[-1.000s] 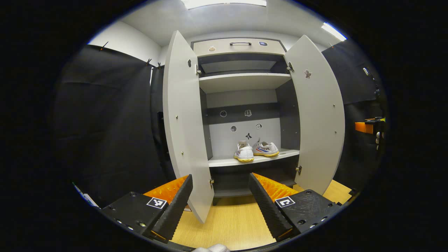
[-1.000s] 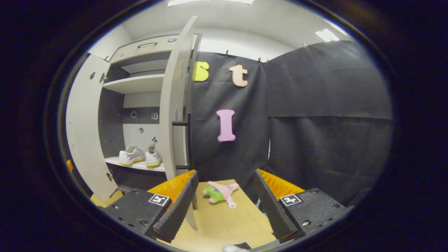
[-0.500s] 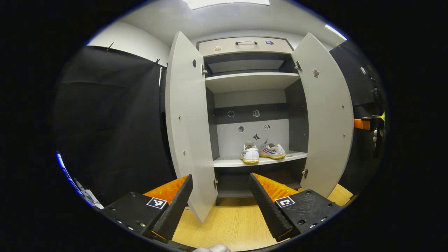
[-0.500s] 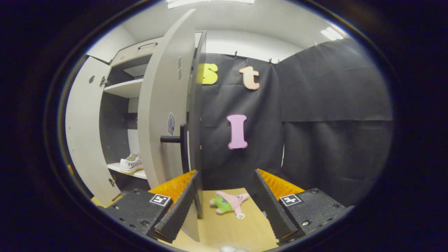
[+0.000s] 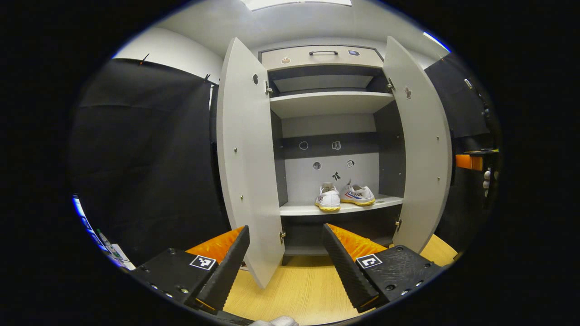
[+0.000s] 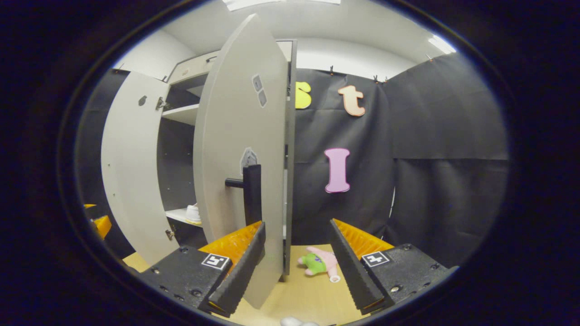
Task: Grab one shoe with the right hand and put it into the shoe cabinet, grab the other shoe with the left hand and put it into the shoe cabinet; then close the right door with the right hand and the left door with the left hand.
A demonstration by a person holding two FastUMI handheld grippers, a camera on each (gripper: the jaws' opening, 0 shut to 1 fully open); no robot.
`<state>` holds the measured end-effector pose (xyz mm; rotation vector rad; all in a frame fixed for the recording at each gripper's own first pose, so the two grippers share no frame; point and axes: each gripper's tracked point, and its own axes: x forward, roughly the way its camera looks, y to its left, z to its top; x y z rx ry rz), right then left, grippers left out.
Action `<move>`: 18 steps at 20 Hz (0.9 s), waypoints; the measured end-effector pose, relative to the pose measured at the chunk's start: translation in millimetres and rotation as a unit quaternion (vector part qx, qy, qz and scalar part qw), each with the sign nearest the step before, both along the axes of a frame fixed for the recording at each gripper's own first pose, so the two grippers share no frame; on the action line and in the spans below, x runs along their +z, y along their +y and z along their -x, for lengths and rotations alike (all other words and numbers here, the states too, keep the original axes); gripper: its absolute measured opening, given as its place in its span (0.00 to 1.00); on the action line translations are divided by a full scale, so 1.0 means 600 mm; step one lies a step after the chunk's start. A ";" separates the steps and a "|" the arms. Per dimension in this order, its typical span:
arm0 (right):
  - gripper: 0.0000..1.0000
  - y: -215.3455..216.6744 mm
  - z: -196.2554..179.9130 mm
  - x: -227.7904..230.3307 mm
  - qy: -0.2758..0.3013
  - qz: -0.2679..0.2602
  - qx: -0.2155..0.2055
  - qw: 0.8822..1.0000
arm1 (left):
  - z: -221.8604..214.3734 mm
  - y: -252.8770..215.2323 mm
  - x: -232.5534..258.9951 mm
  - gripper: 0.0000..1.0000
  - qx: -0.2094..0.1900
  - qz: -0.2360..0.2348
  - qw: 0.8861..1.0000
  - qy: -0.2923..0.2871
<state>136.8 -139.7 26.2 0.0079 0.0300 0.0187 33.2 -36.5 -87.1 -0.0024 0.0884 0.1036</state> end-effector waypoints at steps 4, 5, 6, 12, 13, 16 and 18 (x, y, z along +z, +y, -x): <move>0.92 0.084 -0.023 -0.003 -0.001 -0.002 0.053 0.999 | 0.019 0.036 -0.006 0.96 0.016 -0.005 1.000 0.010; 0.92 0.099 -0.027 -0.007 0.003 -0.001 0.061 0.998 | 0.023 0.049 -0.006 0.96 0.021 -0.007 1.000 0.013; 0.89 0.119 -0.027 -0.011 0.006 -0.007 0.073 0.997 | 0.027 0.062 -0.007 0.96 0.026 -0.009 1.000 0.015; 0.99 0.180 0.009 -0.024 0.007 -0.004 0.098 0.995 | 0.043 0.132 -0.017 0.96 0.054 -0.008 0.998 0.025; 0.99 0.190 0.017 -0.027 0.008 -0.001 0.102 0.995 | 0.044 0.146 -0.019 0.96 0.057 -0.011 0.998 0.026; 0.99 0.224 0.040 -0.038 0.015 0.001 0.114 0.993 | 0.038 0.189 -0.028 0.96 0.069 -0.020 0.997 0.029; 0.99 0.246 0.051 -0.048 0.024 0.006 0.118 0.993 | 0.035 0.219 -0.027 0.96 0.077 -0.020 0.997 0.026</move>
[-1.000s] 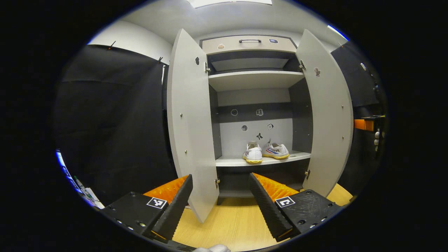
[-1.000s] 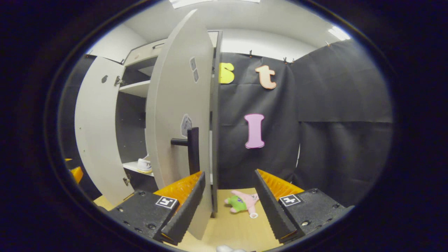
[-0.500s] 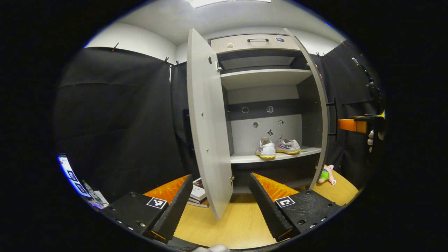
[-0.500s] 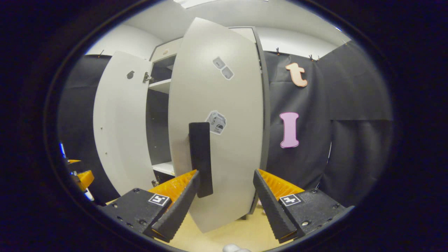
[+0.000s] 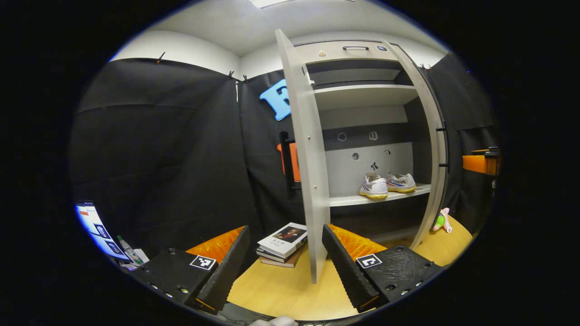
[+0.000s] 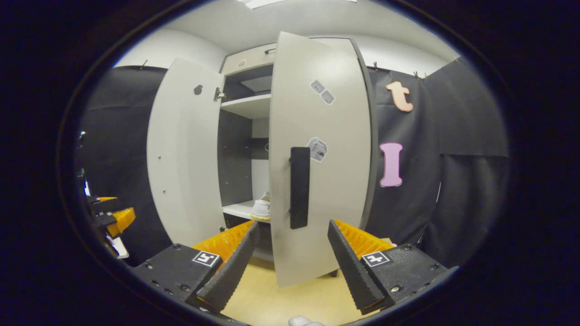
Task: Grab one shoe with the right hand and put it into the shoe cabinet, grab the other shoe with the left hand and put it into the shoe cabinet; then close the right door with the right hand and the left door with the left hand.
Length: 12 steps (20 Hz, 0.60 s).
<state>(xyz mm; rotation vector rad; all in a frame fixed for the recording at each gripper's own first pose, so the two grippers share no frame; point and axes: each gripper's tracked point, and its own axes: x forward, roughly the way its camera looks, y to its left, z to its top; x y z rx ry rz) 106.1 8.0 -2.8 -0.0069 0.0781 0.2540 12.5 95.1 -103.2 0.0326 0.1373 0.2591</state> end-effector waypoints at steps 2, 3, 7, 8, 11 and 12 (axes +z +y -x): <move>0.99 0.019 0.008 -0.014 0.010 0.007 -0.001 1.000 | -0.013 0.033 -0.001 0.96 0.007 -0.002 1.000 -0.007; 0.99 0.028 0.013 -0.019 0.017 0.008 -0.001 1.000 | -0.020 0.046 -0.002 0.96 0.009 -0.003 1.000 -0.008; 0.99 0.068 0.040 -0.033 0.026 0.006 0.000 1.000 | -0.061 0.103 -0.015 0.96 0.015 0.004 1.000 -0.003; 1.00 0.077 0.047 -0.036 0.029 0.006 0.002 1.000 | -0.076 0.114 -0.014 0.96 0.013 0.003 1.000 -0.007; 0.99 0.091 0.056 -0.038 0.031 0.008 -0.001 0.999 | -0.132 0.142 -0.019 0.96 0.014 0.005 1.000 -0.012; 1.00 0.092 0.059 -0.038 0.031 0.010 -0.003 0.999 | -0.155 0.144 -0.019 0.97 0.009 0.015 1.000 -0.013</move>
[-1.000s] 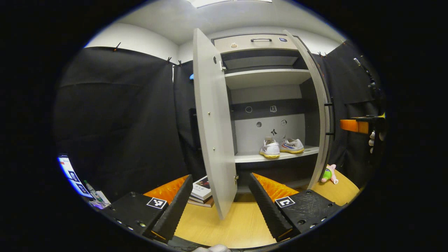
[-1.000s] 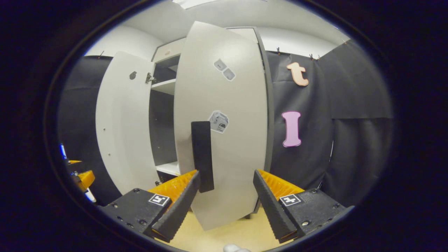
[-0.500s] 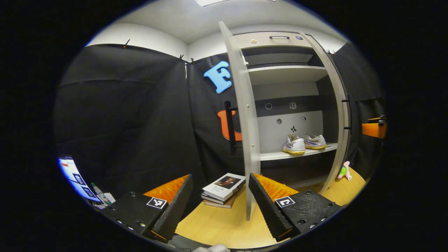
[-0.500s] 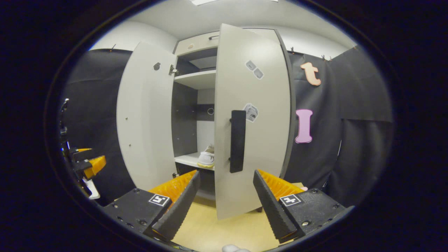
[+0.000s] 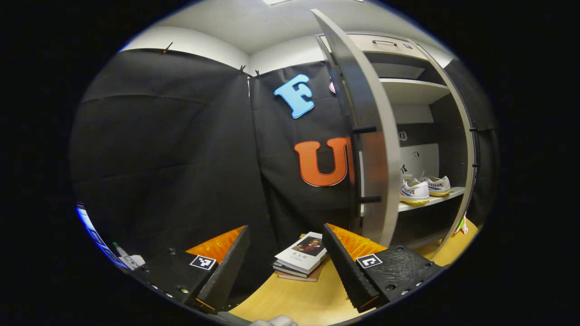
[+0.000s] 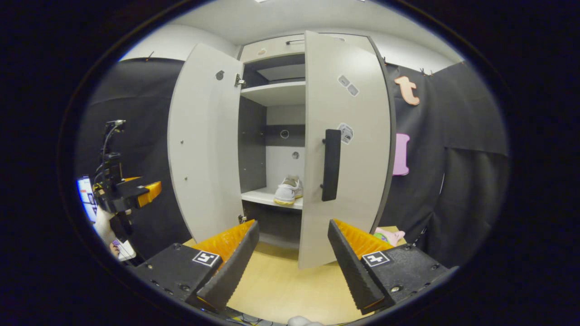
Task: Grab one shoe with the right hand and put it into the shoe cabinet, grab the other shoe with the left hand and put it into the shoe cabinet; then close the right door with the right hand and the left door with the left hand.
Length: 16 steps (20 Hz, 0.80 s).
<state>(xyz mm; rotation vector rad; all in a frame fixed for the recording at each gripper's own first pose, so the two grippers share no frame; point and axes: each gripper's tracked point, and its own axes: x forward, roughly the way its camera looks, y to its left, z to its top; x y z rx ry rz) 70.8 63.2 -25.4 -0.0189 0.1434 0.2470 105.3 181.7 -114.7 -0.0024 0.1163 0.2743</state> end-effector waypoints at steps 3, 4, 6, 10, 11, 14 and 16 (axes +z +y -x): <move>0.99 -0.002 0.002 0.003 0.001 0.005 -0.008 1.000 | -0.047 -0.003 0.004 0.96 -0.014 0.016 1.000 -0.007; 0.99 -0.004 0.002 0.004 0.003 0.006 -0.010 1.000 | -0.057 -0.010 0.010 0.97 -0.023 0.019 1.000 -0.010; 0.99 -0.006 0.001 0.008 0.002 0.006 -0.011 1.000 | -0.070 -0.015 0.029 0.96 -0.027 0.006 0.999 -0.029; 0.99 -0.014 -0.006 0.005 -0.002 0.016 -0.015 1.000 | -0.072 -0.030 0.041 0.89 -0.024 -0.027 0.999 -0.033; 0.99 -0.013 -0.008 0.003 -0.002 0.015 -0.012 1.000 | -0.064 -0.037 0.043 0.87 -0.025 -0.023 0.999 -0.036; 0.99 -0.014 -0.014 -0.002 0.002 0.003 -0.003 1.000 | -0.063 -0.086 0.043 0.85 -0.050 0.000 0.998 -0.037; 0.99 -0.018 -0.020 -0.004 0.004 0.000 0.001 1.000 | -0.064 -0.138 0.047 0.85 -0.081 0.006 0.996 -0.041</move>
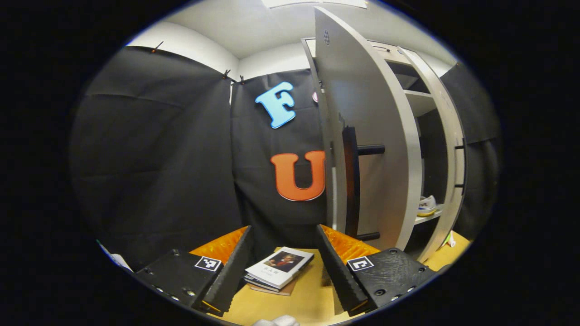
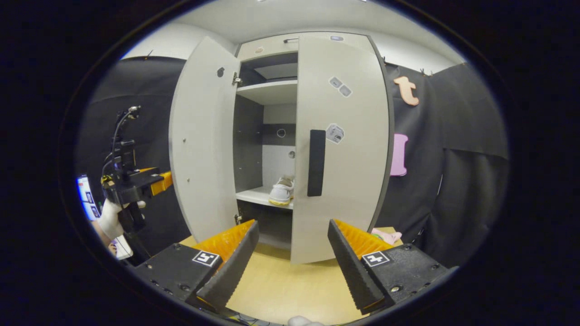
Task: Grab one shoe with the right hand and put it into the shoe cabinet, grab the other shoe with the left hand and put it into the shoe cabinet; then close the right door with the right hand and the left door with the left hand.
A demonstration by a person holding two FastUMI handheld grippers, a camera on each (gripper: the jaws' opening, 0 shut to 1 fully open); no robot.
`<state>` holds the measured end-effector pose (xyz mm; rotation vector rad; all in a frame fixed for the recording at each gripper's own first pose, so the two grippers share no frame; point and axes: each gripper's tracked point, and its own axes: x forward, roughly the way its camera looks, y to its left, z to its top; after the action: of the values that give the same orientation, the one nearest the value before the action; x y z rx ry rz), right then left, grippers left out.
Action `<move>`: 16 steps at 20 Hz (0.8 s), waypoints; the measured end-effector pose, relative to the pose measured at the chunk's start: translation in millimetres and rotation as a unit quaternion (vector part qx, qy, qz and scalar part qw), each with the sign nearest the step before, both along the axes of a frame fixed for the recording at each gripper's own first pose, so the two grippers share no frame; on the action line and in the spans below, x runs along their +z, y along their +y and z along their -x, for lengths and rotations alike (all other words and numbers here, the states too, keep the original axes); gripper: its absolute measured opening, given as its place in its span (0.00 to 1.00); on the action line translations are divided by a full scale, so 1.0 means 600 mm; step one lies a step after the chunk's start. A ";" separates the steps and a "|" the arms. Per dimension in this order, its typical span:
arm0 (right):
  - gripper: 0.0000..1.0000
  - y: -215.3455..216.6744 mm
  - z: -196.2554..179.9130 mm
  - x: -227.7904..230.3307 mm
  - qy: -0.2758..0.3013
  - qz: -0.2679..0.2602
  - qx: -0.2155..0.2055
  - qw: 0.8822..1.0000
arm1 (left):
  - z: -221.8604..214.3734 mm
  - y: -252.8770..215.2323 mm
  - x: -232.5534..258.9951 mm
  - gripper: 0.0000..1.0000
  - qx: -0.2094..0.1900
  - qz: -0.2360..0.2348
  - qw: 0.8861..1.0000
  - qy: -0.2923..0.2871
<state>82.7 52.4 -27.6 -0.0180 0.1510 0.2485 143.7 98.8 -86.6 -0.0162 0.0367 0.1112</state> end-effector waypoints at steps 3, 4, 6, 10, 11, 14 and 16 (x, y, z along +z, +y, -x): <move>1.00 -0.013 -0.007 0.004 -0.002 0.001 -0.001 1.000 | -0.018 -0.072 0.011 0.95 -0.034 -0.015 0.999 -0.003; 0.99 -0.020 -0.011 0.002 -0.002 0.001 -0.003 1.000 | -0.024 -0.090 0.011 0.86 -0.040 -0.010 0.999 -0.003; 0.99 -0.040 -0.010 0.002 -0.002 0.001 -0.011 1.000 | -0.029 -0.121 0.010 0.93 -0.048 0.013 0.999 0.001; 0.99 -0.073 -0.007 0.007 -0.001 -0.011 -0.028 1.000 | -0.018 -0.148 0.017 1.00 -0.048 0.020 0.999 0.002; 0.99 -0.079 -0.008 0.009 -0.001 -0.013 -0.032 0.999 | -0.014 -0.151 0.018 1.00 -0.049 0.016 0.999 0.004; 1.00 -0.086 -0.005 0.019 -0.004 -0.021 -0.033 0.999 | 0.008 -0.157 0.007 0.96 -0.049 0.010 0.999 0.016; 0.99 -0.087 0.000 0.030 -0.014 -0.022 -0.035 0.999 | 0.031 -0.159 0.005 1.00 -0.052 0.009 0.998 0.021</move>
<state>82.9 0.0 -9.4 0.0282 0.1189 0.1809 125.2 3.2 -83.4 -0.0309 0.0798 0.0080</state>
